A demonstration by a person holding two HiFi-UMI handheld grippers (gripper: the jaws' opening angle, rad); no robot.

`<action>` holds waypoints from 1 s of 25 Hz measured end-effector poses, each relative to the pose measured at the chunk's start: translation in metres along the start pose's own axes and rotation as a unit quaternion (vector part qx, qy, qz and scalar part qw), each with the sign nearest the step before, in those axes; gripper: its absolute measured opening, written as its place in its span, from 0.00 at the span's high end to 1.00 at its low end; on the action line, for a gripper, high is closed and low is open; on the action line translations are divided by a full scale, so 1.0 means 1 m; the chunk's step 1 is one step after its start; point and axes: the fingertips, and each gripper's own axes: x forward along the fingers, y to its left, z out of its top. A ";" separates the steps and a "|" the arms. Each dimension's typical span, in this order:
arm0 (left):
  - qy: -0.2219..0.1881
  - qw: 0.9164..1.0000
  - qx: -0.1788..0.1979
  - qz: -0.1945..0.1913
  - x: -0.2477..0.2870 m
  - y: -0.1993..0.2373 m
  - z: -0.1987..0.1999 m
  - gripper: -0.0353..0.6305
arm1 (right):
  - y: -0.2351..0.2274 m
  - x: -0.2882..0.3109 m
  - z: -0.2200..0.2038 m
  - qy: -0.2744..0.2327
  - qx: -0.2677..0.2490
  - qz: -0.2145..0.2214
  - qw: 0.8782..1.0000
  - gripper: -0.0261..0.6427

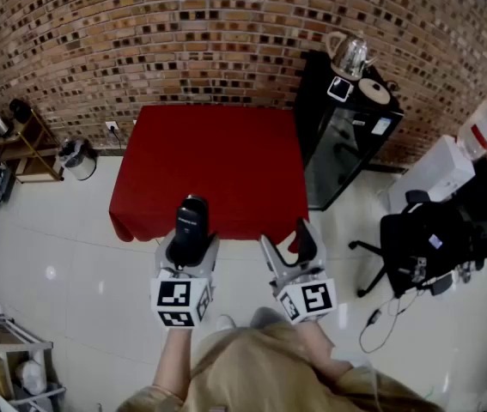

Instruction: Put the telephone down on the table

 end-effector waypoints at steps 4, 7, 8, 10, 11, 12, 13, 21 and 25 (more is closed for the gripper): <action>0.004 1.000 -0.003 -0.009 0.012 0.012 -0.002 0.52 | 0.003 0.018 -0.008 0.007 0.005 0.001 1.000 0.46; 0.018 1.000 -0.006 -0.015 0.028 0.015 -0.006 0.52 | -0.011 0.034 -0.013 0.010 0.015 -0.008 1.000 0.46; 0.022 1.000 -0.006 -0.015 0.036 0.017 -0.006 0.52 | -0.016 0.042 -0.015 0.010 0.017 -0.009 1.000 0.46; 0.029 0.999 -0.006 -0.013 0.055 0.024 -0.008 0.52 | -0.026 0.060 -0.019 0.012 0.020 -0.006 1.000 0.46; 0.033 0.999 -0.006 -0.010 0.066 0.028 -0.009 0.52 | -0.032 0.072 -0.023 0.013 0.021 -0.003 1.000 0.46; 0.036 0.999 -0.006 -0.005 0.079 0.032 -0.010 0.52 | -0.039 0.085 -0.027 0.015 0.022 0.000 1.000 0.46; 0.038 0.999 -0.007 -0.001 0.094 0.036 -0.010 0.52 | -0.047 0.100 -0.032 0.015 0.022 0.004 1.000 0.46; 0.058 0.998 -0.005 0.029 0.225 0.060 0.019 0.52 | -0.141 0.224 -0.038 0.015 0.026 0.025 0.999 0.46; 0.086 0.995 -0.011 0.045 0.281 0.066 0.021 0.52 | -0.183 0.262 -0.052 0.038 0.037 0.034 0.998 0.46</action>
